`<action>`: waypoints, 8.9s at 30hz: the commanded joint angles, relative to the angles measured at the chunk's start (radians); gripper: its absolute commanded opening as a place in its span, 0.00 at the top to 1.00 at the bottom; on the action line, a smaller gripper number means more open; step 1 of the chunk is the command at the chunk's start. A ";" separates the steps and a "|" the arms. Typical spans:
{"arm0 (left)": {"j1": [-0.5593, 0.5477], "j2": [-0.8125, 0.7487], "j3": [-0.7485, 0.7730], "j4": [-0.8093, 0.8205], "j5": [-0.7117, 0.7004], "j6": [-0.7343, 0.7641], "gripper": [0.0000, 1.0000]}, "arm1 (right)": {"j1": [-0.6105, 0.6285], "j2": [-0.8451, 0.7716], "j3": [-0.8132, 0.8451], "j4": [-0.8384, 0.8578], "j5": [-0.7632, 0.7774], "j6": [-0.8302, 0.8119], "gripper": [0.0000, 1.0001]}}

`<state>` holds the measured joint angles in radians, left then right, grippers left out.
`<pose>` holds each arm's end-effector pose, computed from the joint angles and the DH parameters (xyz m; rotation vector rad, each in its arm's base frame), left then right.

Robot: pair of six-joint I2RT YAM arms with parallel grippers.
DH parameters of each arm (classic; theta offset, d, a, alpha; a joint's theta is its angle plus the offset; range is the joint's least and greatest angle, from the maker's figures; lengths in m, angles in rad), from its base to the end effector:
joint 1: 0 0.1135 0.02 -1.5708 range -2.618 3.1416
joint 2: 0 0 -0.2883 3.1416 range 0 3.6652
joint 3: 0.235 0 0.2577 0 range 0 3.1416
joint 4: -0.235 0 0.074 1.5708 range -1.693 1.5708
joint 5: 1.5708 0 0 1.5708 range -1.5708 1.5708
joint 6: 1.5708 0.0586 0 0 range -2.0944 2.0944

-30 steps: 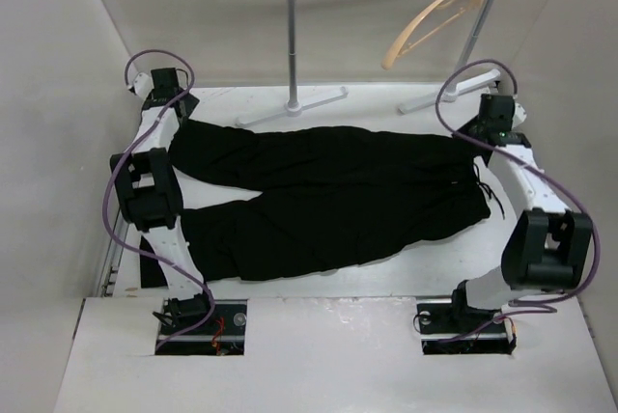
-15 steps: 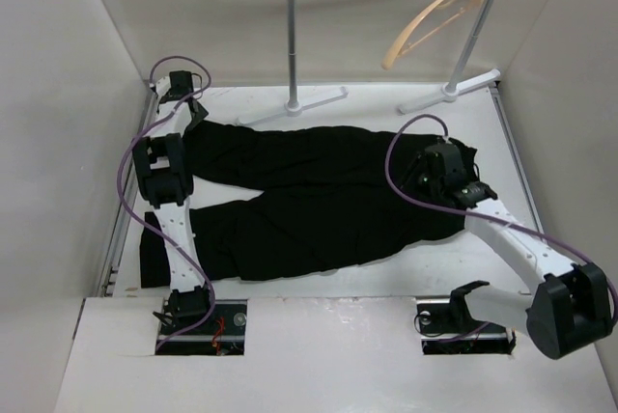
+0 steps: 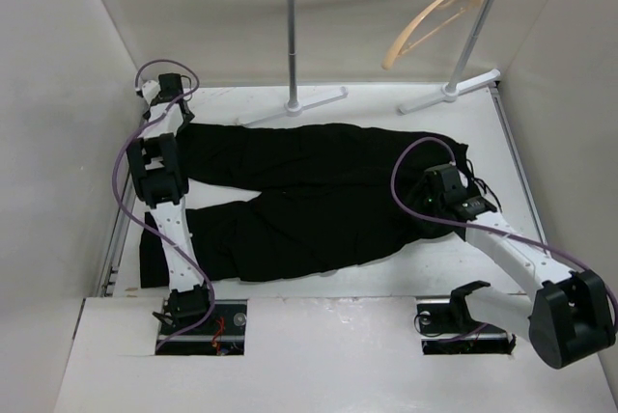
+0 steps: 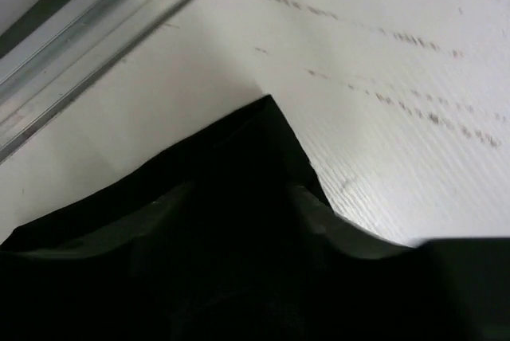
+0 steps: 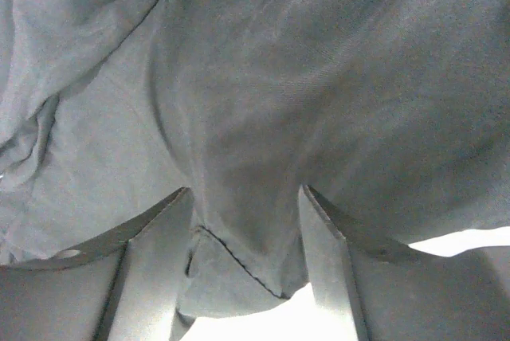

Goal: Place the trousers on the hanger
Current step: Flatten out the trousers at the center of the board, then fold the trousers at the center of the board.

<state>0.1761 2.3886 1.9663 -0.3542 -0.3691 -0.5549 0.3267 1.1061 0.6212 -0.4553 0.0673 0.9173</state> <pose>0.5627 0.1216 0.1725 -0.9849 2.0725 0.2387 0.2083 0.0664 0.2005 0.7719 2.4409 0.4165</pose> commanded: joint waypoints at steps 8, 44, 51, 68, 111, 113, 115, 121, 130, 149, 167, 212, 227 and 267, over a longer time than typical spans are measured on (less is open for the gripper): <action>-0.019 -0.495 -0.389 0.124 -0.005 -0.040 0.22 | 0.053 -0.106 0.086 -0.016 0.008 -0.034 0.27; 0.176 -0.668 -0.810 0.037 -0.054 -0.043 0.82 | 0.177 -0.336 -0.046 -0.019 -0.104 -0.098 0.47; 0.197 -0.810 -0.883 -0.026 -0.041 -0.048 0.29 | 0.179 -0.287 -0.002 0.027 -0.107 -0.109 0.33; 0.320 -1.568 -1.419 -0.379 0.091 -0.376 0.45 | 0.327 -0.307 -0.071 0.049 -0.167 -0.097 0.62; 0.176 -1.375 -1.426 -0.031 -0.002 -0.396 0.95 | -0.467 -0.319 -0.175 -0.130 0.117 0.091 0.51; 0.170 -1.367 -1.425 -0.028 -0.005 -0.395 0.95 | -0.467 -0.254 -0.190 -0.042 0.083 0.078 0.52; 0.167 -1.362 -1.422 -0.025 -0.007 -0.393 0.95 | -0.467 -0.175 -0.186 0.035 0.068 0.048 0.56; 0.167 -1.379 -1.385 -0.061 -0.033 -0.373 0.96 | -0.469 -0.136 -0.156 0.032 0.094 0.038 0.92; 0.193 -1.384 -1.141 -0.137 -0.109 -0.275 0.97 | -0.510 -0.279 -0.025 -0.144 0.121 0.002 0.95; 0.099 -0.620 -0.359 -0.115 -0.146 -0.178 0.97 | -0.486 0.476 0.648 0.040 0.121 -0.003 0.94; 0.055 -0.320 -0.048 -0.083 -0.065 -0.050 0.34 | -0.441 0.876 1.106 -0.026 0.055 -0.035 0.33; 0.129 -0.715 -1.001 0.172 0.035 -0.254 0.95 | -0.516 0.519 0.318 0.231 0.100 0.064 1.00; 0.135 -0.950 -1.080 -0.015 -0.097 -0.212 0.52 | -0.510 -0.119 -0.136 0.050 0.104 0.109 0.73; -0.009 -0.930 -1.069 0.265 0.119 -0.318 0.26 | -0.565 -0.001 0.094 0.158 -0.009 -0.034 0.27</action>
<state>0.2119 1.5677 0.8490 -0.1009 -0.2436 -0.8543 -0.2466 1.2362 0.6746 -0.2558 0.0418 0.8867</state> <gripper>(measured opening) 0.731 0.703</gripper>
